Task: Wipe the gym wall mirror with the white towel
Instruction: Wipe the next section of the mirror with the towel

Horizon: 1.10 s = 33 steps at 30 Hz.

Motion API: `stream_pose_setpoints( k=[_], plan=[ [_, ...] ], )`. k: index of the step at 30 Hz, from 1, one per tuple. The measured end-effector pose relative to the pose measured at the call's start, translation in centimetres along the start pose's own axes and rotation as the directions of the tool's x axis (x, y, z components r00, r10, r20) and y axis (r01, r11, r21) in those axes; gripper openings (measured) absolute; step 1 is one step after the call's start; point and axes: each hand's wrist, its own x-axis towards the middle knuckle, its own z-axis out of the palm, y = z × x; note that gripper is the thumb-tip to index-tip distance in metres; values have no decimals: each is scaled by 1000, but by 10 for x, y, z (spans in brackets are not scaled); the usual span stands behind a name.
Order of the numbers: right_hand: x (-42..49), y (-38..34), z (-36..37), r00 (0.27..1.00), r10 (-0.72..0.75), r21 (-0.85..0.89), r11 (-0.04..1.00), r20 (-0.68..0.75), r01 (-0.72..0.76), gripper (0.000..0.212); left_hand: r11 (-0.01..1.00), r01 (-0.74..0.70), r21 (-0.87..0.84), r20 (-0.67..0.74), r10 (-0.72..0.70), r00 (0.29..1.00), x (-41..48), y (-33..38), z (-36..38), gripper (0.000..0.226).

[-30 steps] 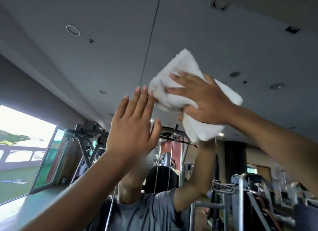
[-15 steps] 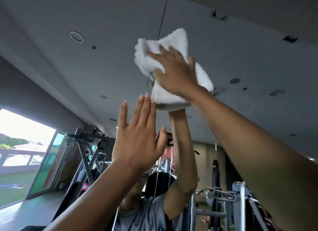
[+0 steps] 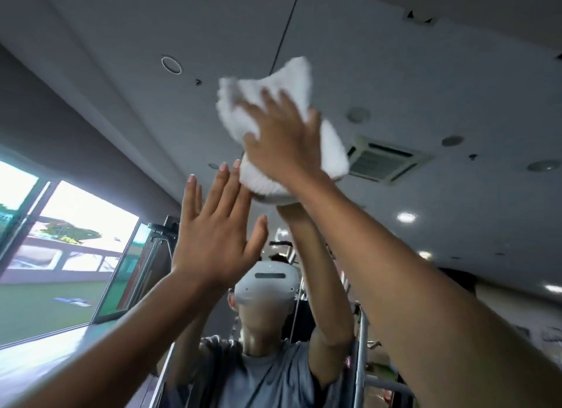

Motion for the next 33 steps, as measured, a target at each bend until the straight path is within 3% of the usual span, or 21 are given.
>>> stream_pose_setpoints(
  k=[2,5,6,7,9,11,12,14,16,19,21,22,23,26,28,30,33],
  plan=[
    [-30,5,-3,972,-229,11,973,54,229,56,999,22,-24,-4,-22,1000,-11,2,-1,70],
    [-60,59,-14,838,-535,124,844,107,522,60,999,29,-23,-26,-30,999,-35,5,1,65],
    [-58,81,-16,831,-546,136,835,103,532,62,999,31,-21,-30,-32,999,-44,6,3,65],
    [-52,102,-18,869,-488,142,869,80,474,63,999,37,-14,-30,-38,999,-53,7,3,66],
    [-42,121,-18,976,-217,137,967,-2,215,62,998,59,12,-18,-59,998,-72,8,5,67],
    [-43,102,-14,999,3,66,998,-44,0,59,996,85,41,-9,-84,996,-91,10,6,67],
    [-49,84,-11,998,46,50,998,-44,-44,58,994,94,55,5,-95,995,-101,11,6,67],
    [-71,44,-6,1000,-30,58,998,-3,30,58,991,113,70,32,-116,993,-121,11,6,68],
    [-108,10,1,969,-245,93,966,44,240,58,987,139,84,65,-144,987,-142,11,4,70],
    [-168,1,6,804,-594,169,793,8,585,57,984,152,94,118,-162,980,-178,12,0,69],
    [-182,21,7,693,-721,197,682,16,705,56,988,118,102,136,-131,982,-201,10,-1,67],
    [-177,35,6,688,-726,181,679,18,712,56,988,109,105,150,-124,981,-209,9,-2,66],
    [-166,47,3,733,-680,166,725,14,669,55,988,114,108,160,-131,978,-214,8,-3,67],
    [-138,55,-8,942,-332,101,940,42,326,56,981,168,101,169,-184,968,-216,11,-5,68],
    [-141,28,-8,984,-177,92,980,35,173,61,976,195,97,159,-209,965,-216,14,-5,68],
    [-163,-9,-2,976,-207,111,973,59,200,63,974,208,92,161,-221,962,-218,15,-4,68],
    [-214,-41,5,855,-517,164,848,46,504,61,970,223,94,180,-237,955,-235,14,-1,68]
  ],
)
